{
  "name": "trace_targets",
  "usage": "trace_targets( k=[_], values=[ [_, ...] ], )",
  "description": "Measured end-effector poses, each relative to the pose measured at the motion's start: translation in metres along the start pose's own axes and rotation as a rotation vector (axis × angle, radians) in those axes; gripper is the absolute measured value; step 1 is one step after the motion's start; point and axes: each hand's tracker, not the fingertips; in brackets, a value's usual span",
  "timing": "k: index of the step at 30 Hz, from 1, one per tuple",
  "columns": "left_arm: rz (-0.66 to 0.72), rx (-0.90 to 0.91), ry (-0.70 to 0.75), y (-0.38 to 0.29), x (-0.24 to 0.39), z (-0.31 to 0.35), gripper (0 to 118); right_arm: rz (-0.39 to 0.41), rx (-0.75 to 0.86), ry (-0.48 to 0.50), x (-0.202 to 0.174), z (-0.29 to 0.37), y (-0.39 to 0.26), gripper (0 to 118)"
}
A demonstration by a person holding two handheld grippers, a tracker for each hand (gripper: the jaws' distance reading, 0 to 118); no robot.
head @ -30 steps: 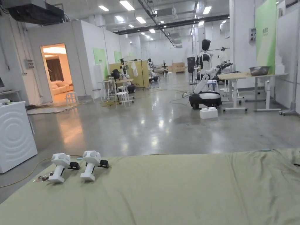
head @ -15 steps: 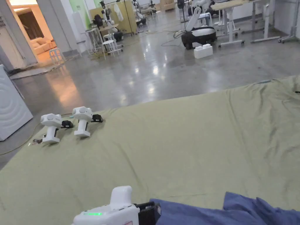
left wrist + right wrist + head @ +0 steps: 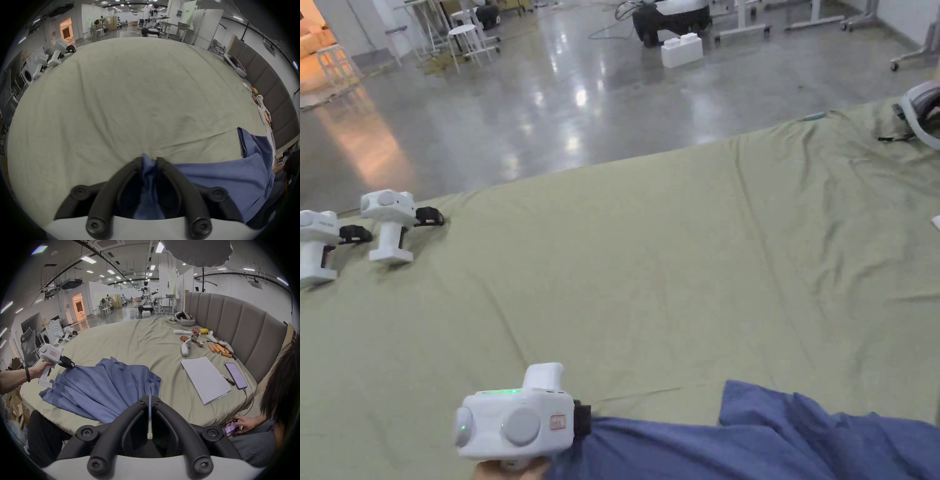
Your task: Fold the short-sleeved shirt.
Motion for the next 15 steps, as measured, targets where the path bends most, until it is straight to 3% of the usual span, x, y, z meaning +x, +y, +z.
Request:
trace_targets(
  k=[4,7,8,9,10,11,13,15],
  values=[
    [-0.059,-0.022,0.071,-0.003,0.016,-0.008,10,-0.015,-0.026,0.043,-0.002,-0.019,0.015,5],
    [-0.031,-0.063,0.064,0.004,0.014,-0.013,10,0.032,-0.055,0.108,-0.005,-0.045,0.045,7],
    [-0.02,-0.074,0.058,0.006,0.012,-0.012,10,0.044,-0.098,0.123,-0.006,-0.063,0.058,21],
    [-0.012,-0.082,0.053,0.007,0.011,-0.012,10,0.049,-0.138,0.146,-0.007,-0.082,0.069,58],
    [-0.006,-0.085,0.049,0.008,0.008,-0.012,10,0.06,-0.186,0.178,-0.007,-0.105,0.079,85],
    [-0.002,-0.086,0.044,0.007,0.007,-0.012,10,0.063,-0.235,0.205,-0.002,-0.125,0.084,99],
    [0.01,-0.086,0.036,0.007,0.005,-0.01,10,0.066,-0.305,0.244,-0.002,-0.165,0.096,100],
    [0.011,-0.085,0.032,0.007,0.005,-0.01,10,0.066,-0.348,0.194,0.002,-0.201,0.101,100]
  ],
)
